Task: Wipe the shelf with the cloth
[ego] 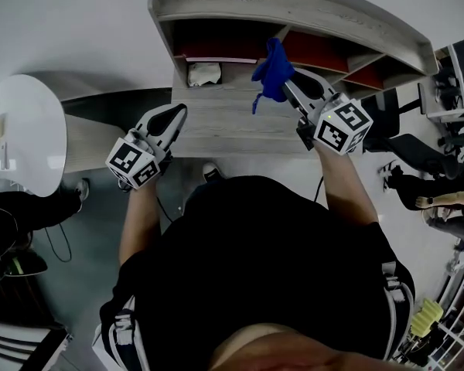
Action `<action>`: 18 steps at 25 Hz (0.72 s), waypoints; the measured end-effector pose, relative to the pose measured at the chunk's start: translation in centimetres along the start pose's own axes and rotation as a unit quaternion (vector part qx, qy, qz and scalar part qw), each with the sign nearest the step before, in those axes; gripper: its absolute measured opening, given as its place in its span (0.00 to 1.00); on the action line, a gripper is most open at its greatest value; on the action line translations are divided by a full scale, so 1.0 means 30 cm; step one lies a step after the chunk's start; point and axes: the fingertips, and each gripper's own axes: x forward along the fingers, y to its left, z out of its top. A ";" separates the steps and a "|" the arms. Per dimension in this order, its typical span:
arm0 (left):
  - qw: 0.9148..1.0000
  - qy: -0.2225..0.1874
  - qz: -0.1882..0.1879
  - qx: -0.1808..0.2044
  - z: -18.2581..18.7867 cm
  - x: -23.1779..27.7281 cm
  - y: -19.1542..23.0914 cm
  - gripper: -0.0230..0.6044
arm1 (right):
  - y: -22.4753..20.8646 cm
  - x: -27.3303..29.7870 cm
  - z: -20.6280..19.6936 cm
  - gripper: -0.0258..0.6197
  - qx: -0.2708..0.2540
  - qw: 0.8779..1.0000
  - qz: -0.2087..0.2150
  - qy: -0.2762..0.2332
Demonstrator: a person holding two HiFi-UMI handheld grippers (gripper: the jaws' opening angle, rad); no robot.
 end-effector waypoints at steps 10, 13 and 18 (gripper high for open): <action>1.000 -0.004 -0.018 -0.003 0.056 -0.025 0.168 0.06 | 0.020 0.161 0.058 0.12 -0.001 1.000 -0.004 -0.005; 1.000 -0.002 -0.021 0.000 0.076 -0.034 0.208 0.06 | 0.030 0.201 0.065 0.12 -0.001 1.000 -0.004 -0.004; 1.000 -0.002 -0.026 0.004 0.104 -0.045 0.258 0.06 | 0.037 0.249 0.074 0.12 0.000 1.000 -0.008 -0.004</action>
